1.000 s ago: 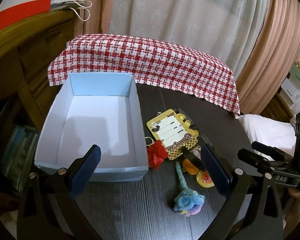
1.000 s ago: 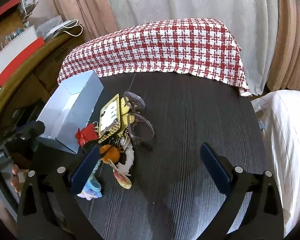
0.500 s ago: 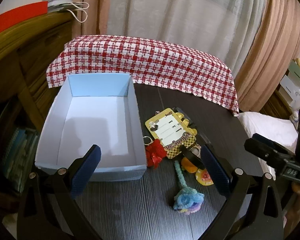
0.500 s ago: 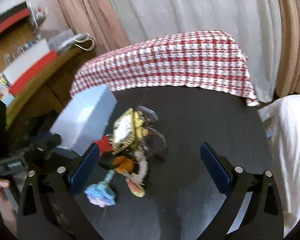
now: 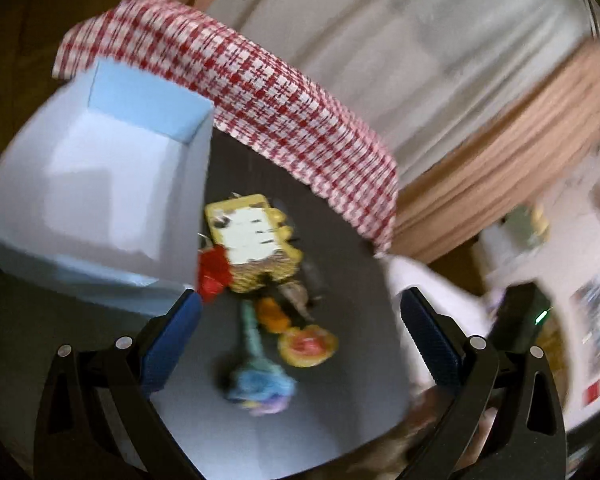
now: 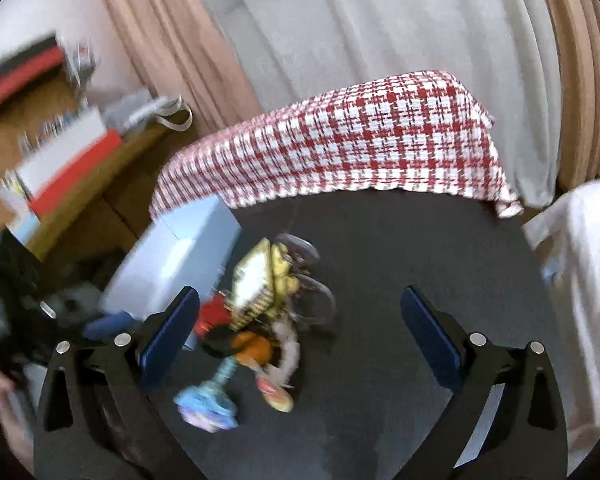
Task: Organize jewelry
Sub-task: 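Move both tools toward the pile of jewelry items beside the blue box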
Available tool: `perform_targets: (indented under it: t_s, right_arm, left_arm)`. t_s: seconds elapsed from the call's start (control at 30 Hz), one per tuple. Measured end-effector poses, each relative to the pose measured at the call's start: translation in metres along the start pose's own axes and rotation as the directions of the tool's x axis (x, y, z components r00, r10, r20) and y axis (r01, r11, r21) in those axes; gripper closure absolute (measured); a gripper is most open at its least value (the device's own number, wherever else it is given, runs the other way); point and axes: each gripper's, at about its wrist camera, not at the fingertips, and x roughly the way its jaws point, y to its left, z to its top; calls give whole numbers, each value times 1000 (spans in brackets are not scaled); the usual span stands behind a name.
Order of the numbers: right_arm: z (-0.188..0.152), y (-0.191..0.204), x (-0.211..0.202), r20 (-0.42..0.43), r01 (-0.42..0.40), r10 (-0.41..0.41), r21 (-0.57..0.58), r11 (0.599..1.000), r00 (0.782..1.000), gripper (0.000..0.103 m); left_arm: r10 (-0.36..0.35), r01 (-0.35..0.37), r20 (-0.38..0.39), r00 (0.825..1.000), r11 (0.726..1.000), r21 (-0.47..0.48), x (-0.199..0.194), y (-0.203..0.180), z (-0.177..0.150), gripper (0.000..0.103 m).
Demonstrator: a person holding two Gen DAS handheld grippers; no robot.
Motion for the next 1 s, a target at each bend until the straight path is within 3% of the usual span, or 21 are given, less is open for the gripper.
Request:
perform_targets:
  t_s: [0.1,0.2,0.27,0.37,0.4,0.5,0.57,0.73,0.9,0.97,1.0]
  right_arm:
    - [-3,7,7,-13,71,-73,-88,994,997,7]
    - [-6,3,9,-14,81,-82,-83,993,997,7]
    - [-7,-4,10,-38,80,-82,-36,996,996,7]
    - [-10,-18,15,-77,73,-70,41,996,995,7]
    - [-12,-21,14,-75,68,-64,57,996,995,7]
    - [-17,-27,14,-77,60,-53,88,994,996,7]
    - [-18,-27,16,-84,46,-38,95,994,996,7]
    - [-24,-26,20,-86,16,-7,97,995,996,7]
    - [-30,-23,26,-109,-8,18,98,995,994,7]
    - [-31,-20,25,-107,8,1,82,997,994,9]
    - [-32,-19,25,-103,40,-32,71,997,994,11]
  left_arm:
    - [-26,26,9,1000,1000,-5,0,-7,-2,4]
    - [74,-74,7,997,980,187,1,-29,-6,4]
    - [185,-187,37,982,921,341,4,-43,-16,4]
    - [299,-301,78,951,841,450,9,-51,-33,4]
    - [309,-309,78,948,832,460,11,-50,-37,4]
    - [330,-292,-2,944,837,463,25,-43,-49,4]
    - [369,-302,-58,928,832,466,39,-39,-57,4]
    - [441,-342,-85,893,791,507,60,-34,-72,4]
    - [460,-344,-128,879,796,497,73,-25,-78,4]
    - [468,-350,-135,874,796,495,77,-21,-79,7]
    - [475,-357,-130,871,792,496,78,-19,-80,16]
